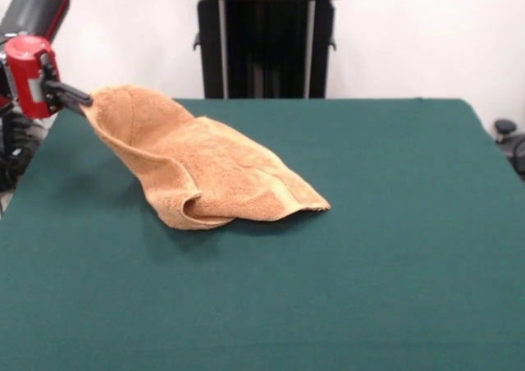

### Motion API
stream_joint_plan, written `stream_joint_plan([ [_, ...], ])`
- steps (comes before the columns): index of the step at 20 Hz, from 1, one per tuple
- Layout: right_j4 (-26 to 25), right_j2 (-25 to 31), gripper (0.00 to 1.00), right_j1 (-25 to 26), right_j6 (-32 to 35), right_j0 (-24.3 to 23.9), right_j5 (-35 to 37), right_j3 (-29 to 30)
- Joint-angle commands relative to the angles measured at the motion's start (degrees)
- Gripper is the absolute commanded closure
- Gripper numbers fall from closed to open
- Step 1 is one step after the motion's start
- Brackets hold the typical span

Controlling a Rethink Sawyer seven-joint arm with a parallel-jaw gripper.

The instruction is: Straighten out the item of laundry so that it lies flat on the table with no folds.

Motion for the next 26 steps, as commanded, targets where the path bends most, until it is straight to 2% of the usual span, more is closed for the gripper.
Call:
stream_joint_plan([
  [1, 1.2, -5.2, 1.0, 3.5, -26.4, 3.9, 8.7, -13.2],
  [8, 2.9, -6.0, 1.0, 4.2, -30.3, 5.8, 13.9, -18.9],
  [19, 2.2, -7.2, 1.0, 2.7, -32.1, 2.0, 12.8, -16.8],
  [26, 3.2, -6.9, 1.0, 2.7, -35.4, 2.0, 16.9, -20.9],
])
